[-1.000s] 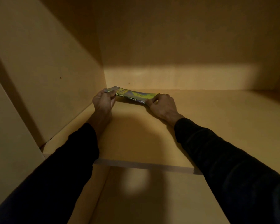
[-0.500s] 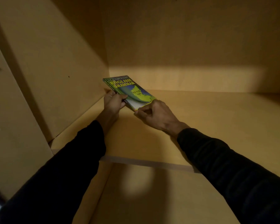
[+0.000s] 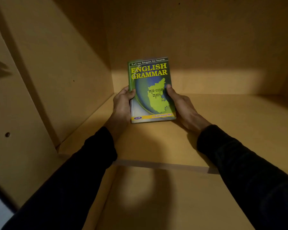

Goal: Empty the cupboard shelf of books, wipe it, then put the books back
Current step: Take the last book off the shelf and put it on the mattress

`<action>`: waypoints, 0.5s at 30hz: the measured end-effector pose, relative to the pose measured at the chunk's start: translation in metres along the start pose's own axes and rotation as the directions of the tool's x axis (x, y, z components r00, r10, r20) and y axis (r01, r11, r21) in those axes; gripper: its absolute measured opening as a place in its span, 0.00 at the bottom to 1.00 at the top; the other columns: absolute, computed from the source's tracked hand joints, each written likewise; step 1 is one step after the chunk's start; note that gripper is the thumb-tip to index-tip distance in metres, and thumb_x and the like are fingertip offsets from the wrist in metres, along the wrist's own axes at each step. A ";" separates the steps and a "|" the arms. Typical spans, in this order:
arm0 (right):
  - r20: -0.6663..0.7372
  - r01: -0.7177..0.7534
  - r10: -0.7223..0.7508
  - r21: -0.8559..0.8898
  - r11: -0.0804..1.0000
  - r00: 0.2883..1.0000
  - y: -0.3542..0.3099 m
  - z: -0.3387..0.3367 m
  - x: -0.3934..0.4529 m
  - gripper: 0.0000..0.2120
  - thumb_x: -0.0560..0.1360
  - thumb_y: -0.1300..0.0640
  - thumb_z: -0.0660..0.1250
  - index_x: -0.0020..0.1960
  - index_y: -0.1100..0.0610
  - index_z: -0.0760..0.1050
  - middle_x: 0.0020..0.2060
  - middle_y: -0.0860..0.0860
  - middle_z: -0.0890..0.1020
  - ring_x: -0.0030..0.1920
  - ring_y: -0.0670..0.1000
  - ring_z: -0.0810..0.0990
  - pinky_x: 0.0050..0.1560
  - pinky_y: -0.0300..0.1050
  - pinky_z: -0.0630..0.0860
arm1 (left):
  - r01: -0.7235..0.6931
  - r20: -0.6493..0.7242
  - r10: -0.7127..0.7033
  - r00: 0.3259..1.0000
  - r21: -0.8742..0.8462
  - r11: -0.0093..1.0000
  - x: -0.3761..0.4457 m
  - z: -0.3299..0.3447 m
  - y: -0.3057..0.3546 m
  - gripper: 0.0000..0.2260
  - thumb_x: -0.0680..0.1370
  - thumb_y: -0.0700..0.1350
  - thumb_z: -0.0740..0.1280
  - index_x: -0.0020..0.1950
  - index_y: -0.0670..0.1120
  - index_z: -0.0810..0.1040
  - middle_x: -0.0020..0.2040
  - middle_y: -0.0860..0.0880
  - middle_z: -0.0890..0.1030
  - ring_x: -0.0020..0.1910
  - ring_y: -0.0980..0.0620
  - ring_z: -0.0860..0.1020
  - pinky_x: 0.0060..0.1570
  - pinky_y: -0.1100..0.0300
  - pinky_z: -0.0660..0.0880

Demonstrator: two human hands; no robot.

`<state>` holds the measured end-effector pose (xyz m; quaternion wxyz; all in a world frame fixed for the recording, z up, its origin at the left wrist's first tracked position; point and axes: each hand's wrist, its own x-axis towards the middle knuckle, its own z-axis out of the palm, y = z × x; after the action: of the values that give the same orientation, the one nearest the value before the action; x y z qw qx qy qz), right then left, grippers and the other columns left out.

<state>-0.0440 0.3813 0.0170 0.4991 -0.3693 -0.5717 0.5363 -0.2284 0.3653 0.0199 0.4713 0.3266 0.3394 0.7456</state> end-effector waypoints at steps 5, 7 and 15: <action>0.001 0.102 -0.102 0.083 0.991 0.995 -0.002 0.006 -0.008 0.14 0.77 0.57 0.69 0.61 0.61 0.79 0.51 0.55 0.85 0.45 0.50 0.85 0.47 0.44 0.82 | -0.035 0.051 0.035 0.998 0.007 0.999 -0.014 0.003 0.005 0.12 0.80 0.33 0.60 0.60 0.41 0.76 0.52 0.42 0.81 0.40 0.50 0.83 0.43 0.57 0.81; -0.005 0.121 -0.121 0.078 0.990 0.993 -0.001 0.005 -0.008 0.13 0.76 0.62 0.69 0.61 0.60 0.79 0.51 0.55 0.85 0.45 0.51 0.85 0.47 0.45 0.81 | -0.053 0.089 0.054 0.995 -0.011 0.999 -0.021 0.004 0.007 0.12 0.80 0.34 0.60 0.62 0.41 0.76 0.55 0.41 0.81 0.45 0.48 0.82 0.53 0.53 0.80; -0.042 0.193 -0.190 0.099 0.976 0.981 -0.014 0.013 -0.020 0.07 0.77 0.64 0.68 0.54 0.58 0.81 0.35 0.45 0.84 0.34 0.43 0.81 0.39 0.38 0.78 | -0.095 0.084 0.100 0.991 -0.061 0.994 -0.049 0.012 0.016 0.16 0.81 0.36 0.60 0.69 0.38 0.72 0.63 0.37 0.77 0.56 0.44 0.79 0.65 0.47 0.73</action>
<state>-0.0501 0.3566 0.0283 0.5758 -0.2949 -0.5681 0.5086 -0.2096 0.3174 0.0312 0.4576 0.3616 0.2810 0.7622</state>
